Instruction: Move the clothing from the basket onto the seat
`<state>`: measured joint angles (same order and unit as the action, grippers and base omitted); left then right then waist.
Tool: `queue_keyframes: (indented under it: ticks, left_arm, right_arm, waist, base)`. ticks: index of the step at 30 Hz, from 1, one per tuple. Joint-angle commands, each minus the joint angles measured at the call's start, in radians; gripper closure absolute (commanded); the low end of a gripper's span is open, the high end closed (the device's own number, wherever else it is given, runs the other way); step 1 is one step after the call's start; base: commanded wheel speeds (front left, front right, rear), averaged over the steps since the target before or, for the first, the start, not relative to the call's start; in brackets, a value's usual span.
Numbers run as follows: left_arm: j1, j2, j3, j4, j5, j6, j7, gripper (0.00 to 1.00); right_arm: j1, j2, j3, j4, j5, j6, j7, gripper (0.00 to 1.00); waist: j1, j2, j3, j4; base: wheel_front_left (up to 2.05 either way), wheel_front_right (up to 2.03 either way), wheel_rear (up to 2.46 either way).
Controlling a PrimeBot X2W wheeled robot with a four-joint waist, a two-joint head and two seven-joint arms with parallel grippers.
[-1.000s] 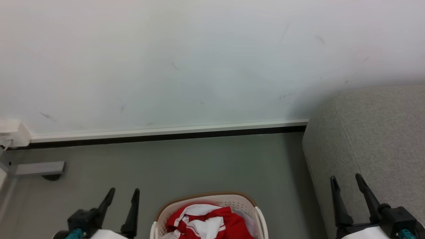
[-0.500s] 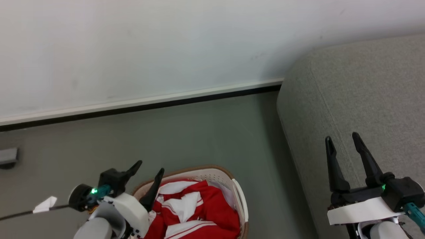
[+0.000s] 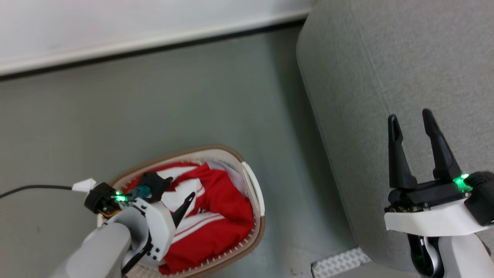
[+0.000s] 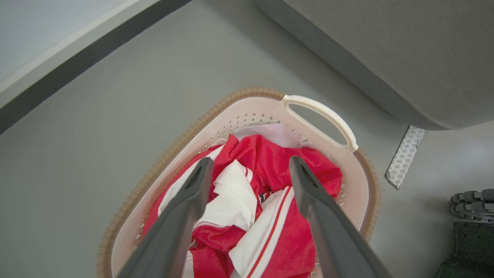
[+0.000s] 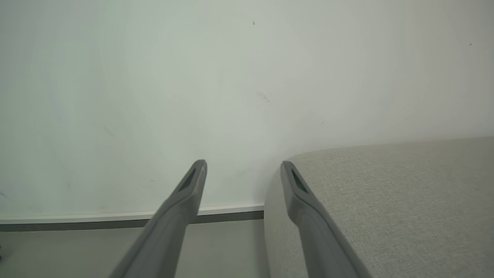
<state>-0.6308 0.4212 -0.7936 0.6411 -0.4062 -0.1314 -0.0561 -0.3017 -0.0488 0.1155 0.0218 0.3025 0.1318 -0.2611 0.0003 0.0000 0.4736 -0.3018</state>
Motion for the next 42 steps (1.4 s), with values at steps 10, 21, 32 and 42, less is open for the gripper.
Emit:
queue_keyframes:
  ticks: [10, 21, 32, 42]
  left_arm:
    - [-0.098, 0.032, -0.102, 0.109, -0.047, 0.001, -0.036, 0.00]
    - [-0.228, 0.027, -0.165, 0.224, -0.063, 0.001, -0.030, 0.00]
    - [-0.331, 0.014, -0.185, 0.329, -0.041, 0.001, -0.021, 0.00]
    - [-0.370, 0.001, -0.234, 0.376, -0.005, 0.001, -0.049, 1.00]
  right_arm:
    - [-0.070, 0.000, 0.031, -0.114, 0.019, -0.002, -0.003, 0.00]
    - [-0.081, 0.000, 0.021, -0.218, 0.045, -0.002, -0.003, 0.00]
    - [-0.077, 0.000, 0.030, -0.258, 0.065, -0.002, -0.003, 0.00]
    - [-0.076, 0.000, 0.009, -0.273, 0.085, -0.002, -0.003, 0.00]
  waist:
    - [-0.0003, 0.0000, 0.209, -0.057]
    - [-0.0003, 0.0000, 0.319, -0.071]
    - [-0.0003, 0.0000, 0.393, -0.083]
    - [-0.0003, 0.0000, 0.421, -0.083]
  base:
    - [0.00, 0.00, 0.00]
    - [0.00, 0.00, 0.00]
    - [0.00, 0.00, 0.00]
    - [0.00, 0.00, 0.00]
